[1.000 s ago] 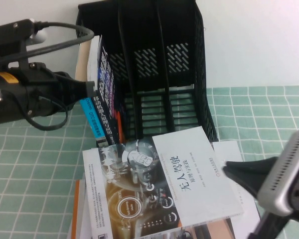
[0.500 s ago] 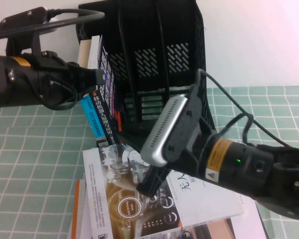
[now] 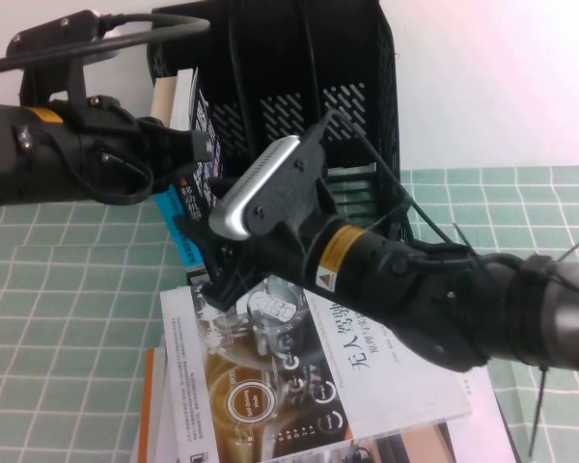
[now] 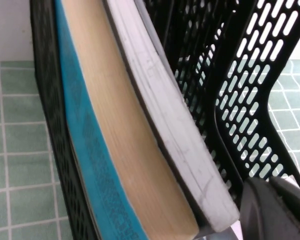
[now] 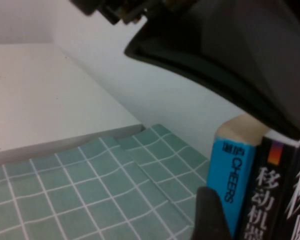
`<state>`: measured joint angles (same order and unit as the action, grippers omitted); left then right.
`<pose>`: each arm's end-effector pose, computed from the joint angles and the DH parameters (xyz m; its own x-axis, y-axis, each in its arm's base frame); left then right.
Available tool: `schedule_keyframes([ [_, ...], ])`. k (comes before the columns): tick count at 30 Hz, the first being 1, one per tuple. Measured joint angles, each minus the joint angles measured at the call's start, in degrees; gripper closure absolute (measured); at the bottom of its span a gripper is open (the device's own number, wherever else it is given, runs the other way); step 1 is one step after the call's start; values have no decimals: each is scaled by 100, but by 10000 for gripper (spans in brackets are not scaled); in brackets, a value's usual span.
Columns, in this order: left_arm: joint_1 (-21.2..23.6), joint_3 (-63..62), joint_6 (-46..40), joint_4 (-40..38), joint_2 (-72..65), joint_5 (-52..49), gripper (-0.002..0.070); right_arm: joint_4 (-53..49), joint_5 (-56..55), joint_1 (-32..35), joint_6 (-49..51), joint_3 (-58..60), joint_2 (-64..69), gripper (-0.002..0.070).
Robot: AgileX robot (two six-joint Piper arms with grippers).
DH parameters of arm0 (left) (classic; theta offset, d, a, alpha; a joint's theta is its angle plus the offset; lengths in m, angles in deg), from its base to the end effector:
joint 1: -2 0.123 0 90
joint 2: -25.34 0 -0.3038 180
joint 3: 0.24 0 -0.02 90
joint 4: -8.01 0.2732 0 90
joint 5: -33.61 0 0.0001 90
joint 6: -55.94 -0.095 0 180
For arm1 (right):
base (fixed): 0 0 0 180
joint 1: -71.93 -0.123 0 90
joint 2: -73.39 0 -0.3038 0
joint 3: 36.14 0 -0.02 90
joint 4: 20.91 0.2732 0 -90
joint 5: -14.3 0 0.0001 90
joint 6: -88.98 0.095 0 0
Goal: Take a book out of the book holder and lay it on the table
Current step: Hold the bookshelf, then pick up the right side book from the book shelf
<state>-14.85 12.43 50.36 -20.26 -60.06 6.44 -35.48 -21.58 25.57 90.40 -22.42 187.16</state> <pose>0.3072 -0.1145 0.3575 -0.6383 -0.1554 -0.7539 0.2549 0.8815 -0.3975 0.2972 0.3319 0.2464 0.1190 -0.1357 -0.9836 -0.8093 0.5607 -0.1753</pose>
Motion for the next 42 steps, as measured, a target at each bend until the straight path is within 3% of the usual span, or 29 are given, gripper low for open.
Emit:
schedule_keyframes([
  [14,0,0,-182,-35,0,0,678,1135,37,12,-1039,-576,545,264],
  [22,0,0,-207,-35,0,-12,677,2722,293,-10,-2381,-584,556,262],
  [33,0,0,-314,-35,0,-12,678,3146,963,10,-2484,-584,560,282],
  [42,0,0,-314,-35,0,-12,678,3190,954,-16,-2115,-442,560,348],
])
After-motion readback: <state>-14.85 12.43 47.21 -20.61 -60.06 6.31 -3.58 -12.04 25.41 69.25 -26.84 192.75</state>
